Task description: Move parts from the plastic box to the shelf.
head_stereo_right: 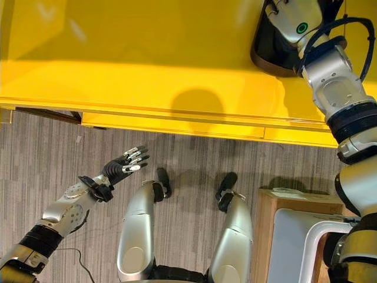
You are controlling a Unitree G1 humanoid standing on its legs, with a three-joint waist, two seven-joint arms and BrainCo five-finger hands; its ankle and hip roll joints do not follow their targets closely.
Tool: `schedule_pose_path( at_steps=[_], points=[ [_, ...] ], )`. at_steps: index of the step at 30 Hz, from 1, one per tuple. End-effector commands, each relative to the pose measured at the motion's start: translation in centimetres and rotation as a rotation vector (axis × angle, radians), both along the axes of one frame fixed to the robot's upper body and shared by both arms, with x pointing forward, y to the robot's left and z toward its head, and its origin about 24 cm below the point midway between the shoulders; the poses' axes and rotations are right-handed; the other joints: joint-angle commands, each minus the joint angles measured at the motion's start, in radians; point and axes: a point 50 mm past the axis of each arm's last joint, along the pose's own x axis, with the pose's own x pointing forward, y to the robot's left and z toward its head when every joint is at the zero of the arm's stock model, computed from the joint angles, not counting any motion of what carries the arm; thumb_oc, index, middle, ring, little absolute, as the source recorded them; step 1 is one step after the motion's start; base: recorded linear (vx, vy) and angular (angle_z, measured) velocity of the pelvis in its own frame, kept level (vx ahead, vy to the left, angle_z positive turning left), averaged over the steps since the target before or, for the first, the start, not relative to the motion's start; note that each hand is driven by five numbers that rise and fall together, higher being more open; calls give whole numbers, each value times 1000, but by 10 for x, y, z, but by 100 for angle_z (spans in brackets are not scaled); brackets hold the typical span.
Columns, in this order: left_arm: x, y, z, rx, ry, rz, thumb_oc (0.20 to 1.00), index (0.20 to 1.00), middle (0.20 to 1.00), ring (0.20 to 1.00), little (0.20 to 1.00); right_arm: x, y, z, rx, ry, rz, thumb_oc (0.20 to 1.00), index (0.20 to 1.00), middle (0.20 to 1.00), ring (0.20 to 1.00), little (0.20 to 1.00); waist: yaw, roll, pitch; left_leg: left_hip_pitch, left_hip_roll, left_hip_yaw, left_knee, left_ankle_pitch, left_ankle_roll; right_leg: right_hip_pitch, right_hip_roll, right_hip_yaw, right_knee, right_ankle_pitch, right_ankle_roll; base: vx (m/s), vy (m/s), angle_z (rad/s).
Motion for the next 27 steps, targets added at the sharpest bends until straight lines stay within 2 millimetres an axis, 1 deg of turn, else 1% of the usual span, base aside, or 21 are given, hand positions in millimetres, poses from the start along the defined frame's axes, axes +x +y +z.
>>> schedule_pose_path(
  at_steps=[1, 4, 13, 18, 26, 27],
  points=[
    [-9, -8, 3, -21, -55, -45, 1000, 1000, 1000, 1000, 1000, -4, -15, -15, -76, 62, -46, 1000, 1000, 1000, 1000, 1000, 19, -12, -35, 39, -1, 0, -110, 36, -30, 12, -23, -41, 157, -121, 102, 0, 0, 0],
    [-9, -7, 2, -20, -53, -44, 1000, 1000, 1000, 1000, 1000, -4, -14, -16, -84, 73, -46, 1000, 1000, 1000, 1000, 1000, 19, -14, -35, 42, 1, 2, -111, 36, -31, 15, -22, -42, 153, -120, 102, -4, -7, -2],
    [-10, -8, 1, -14, -54, -40, 1000, 1000, 1000, 1000, 1000, -3, -12, -29, -135, 119, -37, 1000, 1000, 1000, 1000, 1000, 17, -20, -35, 43, 7, 5, -106, 36, -32, 18, -22, -42, 153, -118, 104, 0, -1, 0],
    [-11, -6, -1, -11, -50, -38, 1000, 1000, 1000, 1000, 1000, -4, -12, -41, -206, 149, -26, 1000, 1000, 1000, 1000, 1000, 15, -26, -35, 48, 13, 10, -107, 38, -34, 24, -23, -44, 150, -117, 105, 0, 0, 0],
    [-12, -7, -3, -7, -43, -38, 1000, 1000, 1000, 1000, 1000, -5, -8, -49, -335, 144, 19, 1000, 1000, 1000, 1000, 1000, 19, -28, -35, 45, 15, 10, -100, 37, -34, 25, -22, -47, 153, -118, 103, 0, 0, 0],
    [-12, -7, -4, -6, -42, -40, 1000, 1000, 1000, 1000, 1000, -5, -6, -52, -368, 145, 37, 1000, 1000, 1000, 1000, 1000, 20, -28, -35, 46, 14, 9, -101, 37, -35, 25, -22, -47, 152, -117, 103, 0, 0, 0]
  ],
)
